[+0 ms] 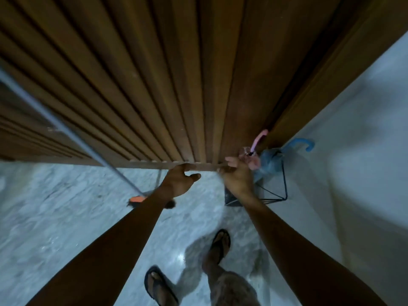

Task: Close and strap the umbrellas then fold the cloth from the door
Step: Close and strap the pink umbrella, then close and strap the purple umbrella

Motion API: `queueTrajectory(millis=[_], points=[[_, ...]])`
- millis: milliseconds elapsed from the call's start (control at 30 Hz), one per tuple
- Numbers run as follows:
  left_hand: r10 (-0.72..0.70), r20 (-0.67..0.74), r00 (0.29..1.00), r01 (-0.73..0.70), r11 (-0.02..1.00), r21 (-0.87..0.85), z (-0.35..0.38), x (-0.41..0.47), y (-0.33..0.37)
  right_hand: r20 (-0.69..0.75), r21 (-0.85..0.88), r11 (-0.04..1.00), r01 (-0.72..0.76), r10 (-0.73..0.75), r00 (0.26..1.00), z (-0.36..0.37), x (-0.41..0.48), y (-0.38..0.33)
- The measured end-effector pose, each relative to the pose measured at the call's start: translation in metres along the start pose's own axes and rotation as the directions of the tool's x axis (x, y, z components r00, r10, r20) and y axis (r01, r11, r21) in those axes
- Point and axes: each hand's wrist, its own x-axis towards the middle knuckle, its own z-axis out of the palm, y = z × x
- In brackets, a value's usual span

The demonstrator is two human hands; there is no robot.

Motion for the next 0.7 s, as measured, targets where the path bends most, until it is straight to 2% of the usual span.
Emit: queueTrajectory(millis=[167,267,367,467,567,700], points=[[-0.032,-0.183,0.983,0.018,0.997,-0.077,-0.118,-0.107,-0.091,0.243,0.052,0.989,0.136,-0.145,0.959,0.091,-0.085,-0.09],[-0.111,-0.321,0.941,0.049,0.979,-0.196,-0.184,-0.201,-0.163,0.416,0.058,0.967,0.249,-0.251,0.874,0.164,-0.17,-0.139],[-0.202,-0.464,0.862,0.047,0.945,-0.325,-0.236,-0.314,-0.251,0.567,0.097,0.943,0.319,-0.315,0.761,0.249,-0.274,-0.175],[-0.321,-0.59,0.741,0.036,0.896,-0.442,-0.271,-0.434,-0.351,0.704,0.133,0.919,0.371,-0.351,0.618,0.334,-0.394,-0.187],[-0.463,-0.684,0.563,-0.017,0.821,-0.57,-0.282,-0.545,-0.444,0.843,0.154,0.895,0.417,-0.339,0.416,0.411,-0.519,-0.189],[-0.629,-0.694,0.351,-0.099,0.712,-0.695,-0.27,-0.659,-0.539,0.952,0.166,0.86,0.482,-0.268,0.151,0.486,-0.67,-0.183]])
